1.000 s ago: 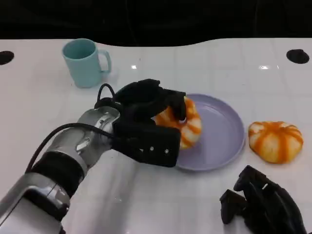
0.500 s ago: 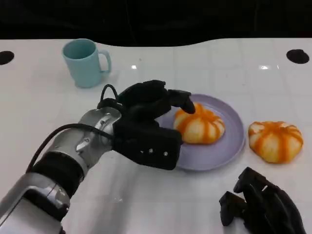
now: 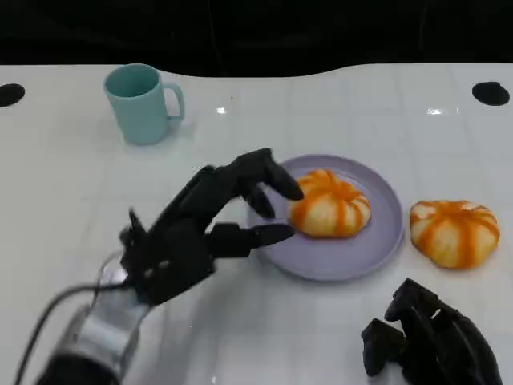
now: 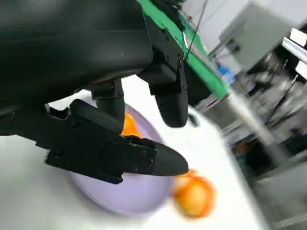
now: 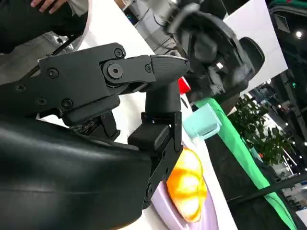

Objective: Grasp the bread from the table and place it into the plate.

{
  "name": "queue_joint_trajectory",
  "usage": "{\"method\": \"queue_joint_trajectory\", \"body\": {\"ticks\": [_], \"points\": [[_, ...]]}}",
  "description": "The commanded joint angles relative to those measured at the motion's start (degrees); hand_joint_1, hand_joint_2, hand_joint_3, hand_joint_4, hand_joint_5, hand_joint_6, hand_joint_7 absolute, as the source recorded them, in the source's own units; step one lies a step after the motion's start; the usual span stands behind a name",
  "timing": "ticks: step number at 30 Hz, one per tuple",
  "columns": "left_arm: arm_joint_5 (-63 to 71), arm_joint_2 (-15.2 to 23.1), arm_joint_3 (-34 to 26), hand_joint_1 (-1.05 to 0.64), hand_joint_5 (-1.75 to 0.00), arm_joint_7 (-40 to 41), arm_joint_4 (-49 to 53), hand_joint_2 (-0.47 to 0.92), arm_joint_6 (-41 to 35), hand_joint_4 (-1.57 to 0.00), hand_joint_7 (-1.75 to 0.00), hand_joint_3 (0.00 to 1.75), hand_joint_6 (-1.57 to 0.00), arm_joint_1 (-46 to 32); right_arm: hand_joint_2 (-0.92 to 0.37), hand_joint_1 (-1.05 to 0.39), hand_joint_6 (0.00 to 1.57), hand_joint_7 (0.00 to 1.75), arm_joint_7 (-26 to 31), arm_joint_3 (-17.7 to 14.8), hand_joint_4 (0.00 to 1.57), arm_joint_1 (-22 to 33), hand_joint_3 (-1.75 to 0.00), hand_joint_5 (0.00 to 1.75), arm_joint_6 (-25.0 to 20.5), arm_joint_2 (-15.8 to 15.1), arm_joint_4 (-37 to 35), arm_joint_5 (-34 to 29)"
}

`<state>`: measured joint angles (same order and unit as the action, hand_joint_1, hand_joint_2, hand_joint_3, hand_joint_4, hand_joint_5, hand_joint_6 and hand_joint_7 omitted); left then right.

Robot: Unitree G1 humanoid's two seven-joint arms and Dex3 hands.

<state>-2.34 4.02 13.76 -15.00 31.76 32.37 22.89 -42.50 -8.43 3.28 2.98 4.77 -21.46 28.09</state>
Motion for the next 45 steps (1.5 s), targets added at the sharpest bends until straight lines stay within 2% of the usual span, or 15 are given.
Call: {"method": "queue_joint_trajectory", "body": {"ticks": [1,7,14,24,35,45], "points": [[-17.2,-3.1,-3.7,-0.68,-1.75,-7.6,-13.8,0.92,-11.0,-0.56,-1.65,0.35,-0.41,-11.4,-0.92,-0.57,0.69,1.42,-0.1,-0.9,0.79,-0.3,-0.24,1.68,0.2,-0.9,-0.6,0.7],[-33.6,-4.5,-6.1,-0.68,-1.75,-14.3,-28.2,0.92,-27.0,-0.71,-1.7,0.36,-0.5,-24.5,-0.92,-0.57,0.69,1.42,-1.0,-1.1,0.79,-1.0,-0.25,1.68,0.8,-1.5,-2.1,0.8],[-39.4,-4.8,-9.0,-0.67,-1.75,-17.8,-31.7,0.92,-36.3,-0.83,-1.74,0.26,-0.6,-29.9,-0.92,-0.54,0.68,1.43,-1.3,-1.2,0.78,-1.6,-0.27,1.68,1.2,-1.8,-3.2,0.6],[-39.1,-4.2,-12.6,-0.67,-1.75,-23.8,-27.5,0.92,-41.0,-0.86,-1.66,0.25,-0.65,-27.8,-0.92,-0.56,0.68,1.42,-1.2,-1.8,0.78,-3.2,-0.25,1.68,2.0,-2.1,-5.2,0.0],[-38.3,-4.8,-14.8,-0.67,-1.75,-25.5,-24.9,0.92,-41.9,-0.87,-1.66,0.24,-0.66,-26.2,-0.92,-0.56,0.68,1.42,-1.9,-2.4,0.78,-4.8,-0.25,1.67,4.0,-1.8,-8.3,-0.3],[-37.9,-5.3,-15.9,-0.64,-1.75,-27.2,-23.4,0.92,-42.6,-0.86,-1.65,0.23,-0.65,-25.8,-0.92,-0.56,0.69,1.44,-1.1,-2.2,0.8,-5.5,-0.25,1.66,3.6,-2.0,-9.1,-0.8]]}}
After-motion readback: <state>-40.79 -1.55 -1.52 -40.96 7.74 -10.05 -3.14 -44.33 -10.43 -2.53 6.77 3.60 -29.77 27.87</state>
